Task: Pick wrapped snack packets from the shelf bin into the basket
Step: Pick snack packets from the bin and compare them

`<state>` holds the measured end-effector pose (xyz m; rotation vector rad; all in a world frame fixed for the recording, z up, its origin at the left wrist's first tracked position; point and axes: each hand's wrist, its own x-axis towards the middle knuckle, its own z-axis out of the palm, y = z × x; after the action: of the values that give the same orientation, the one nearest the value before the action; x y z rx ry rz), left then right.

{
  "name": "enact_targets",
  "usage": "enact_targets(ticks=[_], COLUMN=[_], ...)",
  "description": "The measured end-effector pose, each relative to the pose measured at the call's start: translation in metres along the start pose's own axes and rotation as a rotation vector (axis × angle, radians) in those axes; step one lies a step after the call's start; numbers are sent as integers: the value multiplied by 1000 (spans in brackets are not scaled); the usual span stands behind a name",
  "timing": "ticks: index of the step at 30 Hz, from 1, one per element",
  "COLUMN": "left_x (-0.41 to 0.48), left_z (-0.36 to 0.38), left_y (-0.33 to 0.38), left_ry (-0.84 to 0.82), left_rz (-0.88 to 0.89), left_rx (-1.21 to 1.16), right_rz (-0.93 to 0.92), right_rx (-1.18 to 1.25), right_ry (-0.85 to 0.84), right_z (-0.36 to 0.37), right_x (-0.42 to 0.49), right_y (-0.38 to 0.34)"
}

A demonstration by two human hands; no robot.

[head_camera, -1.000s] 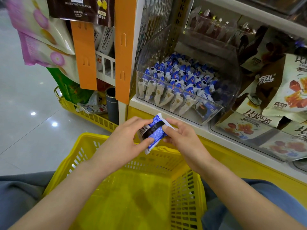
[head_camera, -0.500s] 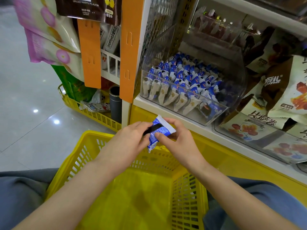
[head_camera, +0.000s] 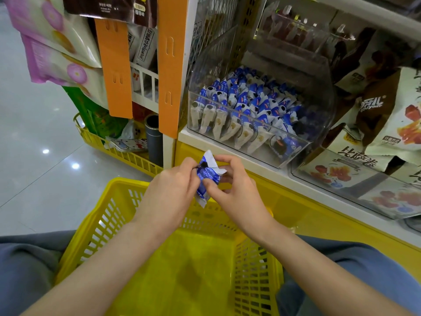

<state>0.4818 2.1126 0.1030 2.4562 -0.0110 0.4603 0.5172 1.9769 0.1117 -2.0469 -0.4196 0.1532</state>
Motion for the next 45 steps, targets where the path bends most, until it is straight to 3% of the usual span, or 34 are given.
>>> enact_targets(ticks=[3,6,11,15,17,22,28,33,36,39,42,45], left_x=[4,10,17,8,6,11,15,23,27,28,29,30], left_z=[3,7,2,2,3,7,5,2,1,1,1,-3], left_y=[-4,-12,-2,3,5,8,12,13,15,17,19,21], left_ry=[53,6,-220,-418,-359,-214,-320,-277,-265,-249,-245,-241], left_rz=[-96,-233,-640,-459,-461,-571,-469,-449,-457,-435,-374,-352], left_rx=[-187,-389,-1121,-933,-878,-1002,-1099,-1110,-1152,-1155,-1148,-1159], right_rz=[30,20,7,49,30,14,50,-25,-104,-93,84,207], right_rx=[51,150,157,56,-4,-66,104,88,-64,-386,-711,-885], right_ry=[-10,-92,-150,-39,-46,-90,56,-28,114,263,233,166], right_z=[-1,-2,-6,-8,-8,-14,-27,-52,-89,-124,-137,-135], right_x=[3,3,0,-2,-3,4,4,2,23,60,94,112], right_y=[-1,-3,-2,-1,0,-3,-10,-28,-40,-46,-40,-34])
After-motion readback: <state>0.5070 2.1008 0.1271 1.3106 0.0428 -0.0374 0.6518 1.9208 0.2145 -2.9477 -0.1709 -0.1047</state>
